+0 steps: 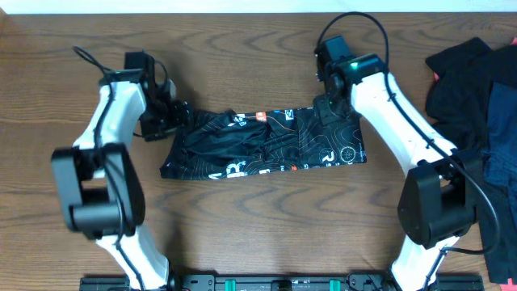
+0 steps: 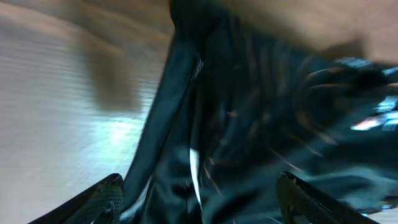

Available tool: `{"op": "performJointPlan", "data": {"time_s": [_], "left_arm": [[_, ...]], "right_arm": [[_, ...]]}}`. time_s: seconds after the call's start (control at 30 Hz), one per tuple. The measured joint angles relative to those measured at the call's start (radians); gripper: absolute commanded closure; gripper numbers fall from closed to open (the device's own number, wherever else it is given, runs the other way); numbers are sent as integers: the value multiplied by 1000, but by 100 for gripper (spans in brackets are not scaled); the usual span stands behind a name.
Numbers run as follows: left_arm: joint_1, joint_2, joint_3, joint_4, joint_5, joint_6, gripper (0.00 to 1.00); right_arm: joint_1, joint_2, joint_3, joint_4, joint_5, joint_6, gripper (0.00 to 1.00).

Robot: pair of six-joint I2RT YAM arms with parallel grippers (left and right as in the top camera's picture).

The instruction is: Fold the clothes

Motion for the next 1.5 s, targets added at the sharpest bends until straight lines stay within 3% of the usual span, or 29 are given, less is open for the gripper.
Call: {"op": "performJointPlan", "data": {"time_s": [0.2, 0.27, 0.37, 0.47, 0.73, 1.1, 1.3, 1.5], "left_arm": [[0, 95, 5, 2, 58, 55, 20], [1, 97, 6, 0, 66, 58, 35], [1, 105, 5, -3, 77, 66, 74], [0, 121, 4, -8, 90, 77, 94], [34, 126, 32, -43, 68, 27, 94], [195, 127, 401, -237, -127, -55, 94], [84, 127, 484, -328, -142, -81, 94], [-159, 127, 484, -331, -138, -110, 94]], "right_arm": [[-16, 0, 0, -2, -14, 3, 33], [-16, 0, 0, 0, -17, 3, 32], [-16, 0, 0, 1, -18, 3, 32], [-17, 0, 0, 1, -16, 3, 33], [-63, 0, 0, -20, -9, 3, 33], [-208, 0, 0, -63, 6, 7, 33], [-234, 0, 0, -70, 8, 7, 33], [-235, 0, 0, -77, 8, 7, 33]]}}
